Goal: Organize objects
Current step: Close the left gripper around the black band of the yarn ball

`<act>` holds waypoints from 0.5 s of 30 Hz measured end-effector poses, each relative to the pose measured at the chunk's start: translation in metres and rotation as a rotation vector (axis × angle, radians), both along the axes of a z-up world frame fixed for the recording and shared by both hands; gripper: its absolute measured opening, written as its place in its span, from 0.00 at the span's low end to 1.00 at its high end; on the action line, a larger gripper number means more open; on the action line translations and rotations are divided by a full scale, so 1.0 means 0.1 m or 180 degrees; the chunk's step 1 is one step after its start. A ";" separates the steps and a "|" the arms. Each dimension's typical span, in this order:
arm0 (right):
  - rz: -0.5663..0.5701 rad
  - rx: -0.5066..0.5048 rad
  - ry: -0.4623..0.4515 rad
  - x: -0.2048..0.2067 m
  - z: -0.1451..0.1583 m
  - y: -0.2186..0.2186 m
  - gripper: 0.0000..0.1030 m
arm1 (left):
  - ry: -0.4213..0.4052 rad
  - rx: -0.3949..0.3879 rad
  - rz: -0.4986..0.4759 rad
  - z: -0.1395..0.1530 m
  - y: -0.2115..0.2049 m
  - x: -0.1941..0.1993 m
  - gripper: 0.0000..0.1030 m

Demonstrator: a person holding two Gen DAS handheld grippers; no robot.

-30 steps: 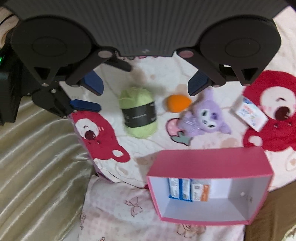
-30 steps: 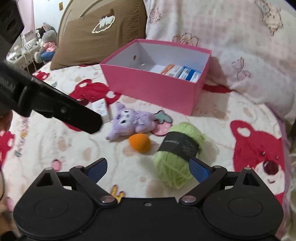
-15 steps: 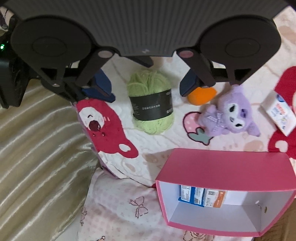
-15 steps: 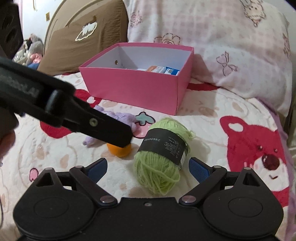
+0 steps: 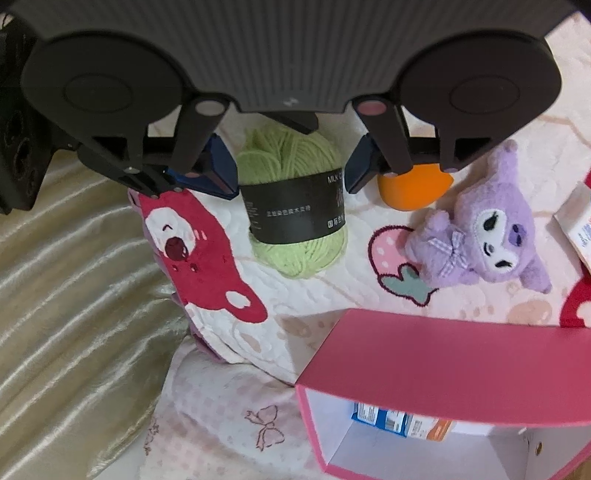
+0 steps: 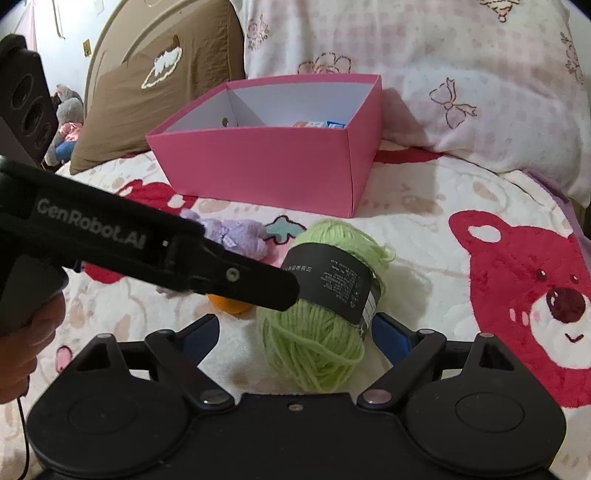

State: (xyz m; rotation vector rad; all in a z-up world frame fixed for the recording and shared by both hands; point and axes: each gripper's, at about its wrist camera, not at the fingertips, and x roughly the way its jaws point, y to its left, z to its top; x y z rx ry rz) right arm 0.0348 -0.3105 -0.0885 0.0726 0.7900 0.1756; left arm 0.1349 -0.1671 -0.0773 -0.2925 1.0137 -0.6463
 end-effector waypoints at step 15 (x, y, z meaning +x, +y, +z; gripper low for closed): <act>-0.0307 0.0062 0.0215 0.20 -0.31 -0.08 0.74 | 0.0186 -0.0111 -0.0010 -0.35 -0.09 0.11 0.55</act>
